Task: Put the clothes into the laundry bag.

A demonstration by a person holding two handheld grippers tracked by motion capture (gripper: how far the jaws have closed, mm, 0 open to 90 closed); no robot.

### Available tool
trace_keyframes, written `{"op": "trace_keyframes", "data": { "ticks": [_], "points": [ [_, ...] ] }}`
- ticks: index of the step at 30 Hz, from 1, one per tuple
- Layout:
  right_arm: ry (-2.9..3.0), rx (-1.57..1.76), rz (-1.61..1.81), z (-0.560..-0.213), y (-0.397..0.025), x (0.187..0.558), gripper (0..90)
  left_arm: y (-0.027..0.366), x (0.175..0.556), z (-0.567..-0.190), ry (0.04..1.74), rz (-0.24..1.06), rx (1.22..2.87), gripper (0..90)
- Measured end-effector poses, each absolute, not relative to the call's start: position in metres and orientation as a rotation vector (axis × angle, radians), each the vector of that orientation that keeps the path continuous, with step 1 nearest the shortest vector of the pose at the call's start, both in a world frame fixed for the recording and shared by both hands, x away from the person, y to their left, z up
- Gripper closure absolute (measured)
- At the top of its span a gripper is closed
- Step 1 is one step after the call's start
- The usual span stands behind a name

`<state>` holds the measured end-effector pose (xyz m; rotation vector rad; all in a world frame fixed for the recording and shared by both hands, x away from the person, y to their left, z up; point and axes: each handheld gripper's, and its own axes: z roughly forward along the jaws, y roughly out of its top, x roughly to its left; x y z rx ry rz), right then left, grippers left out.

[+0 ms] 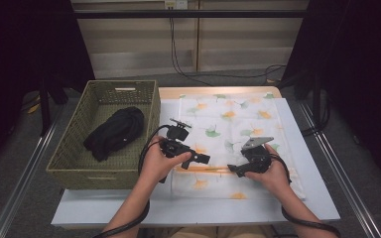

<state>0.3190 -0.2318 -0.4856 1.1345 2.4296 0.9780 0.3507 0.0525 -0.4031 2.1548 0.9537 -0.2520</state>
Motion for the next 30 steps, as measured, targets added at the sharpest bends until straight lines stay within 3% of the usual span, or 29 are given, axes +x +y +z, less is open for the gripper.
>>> {"op": "trace_keyframes", "data": {
  "ticks": [10,21,27,30],
  "points": [
    [2.405,1.173,0.989,-0.483,-0.240,0.324,41.9,0.057,0.349,-0.403,0.956,-0.244,2.155,3.4],
    [2.397,1.184,0.992,-0.482,-0.238,0.328,52.1,0.057,0.349,-0.402,0.956,-0.253,2.142,3.5],
    [2.382,1.194,1.016,-0.483,-0.241,0.330,72.6,0.055,0.350,-0.403,0.962,-0.247,2.148,3.5],
    [2.388,1.205,1.016,-0.482,-0.241,0.330,74.1,0.053,0.349,-0.401,0.952,-0.251,2.150,3.6]
  ]
}}
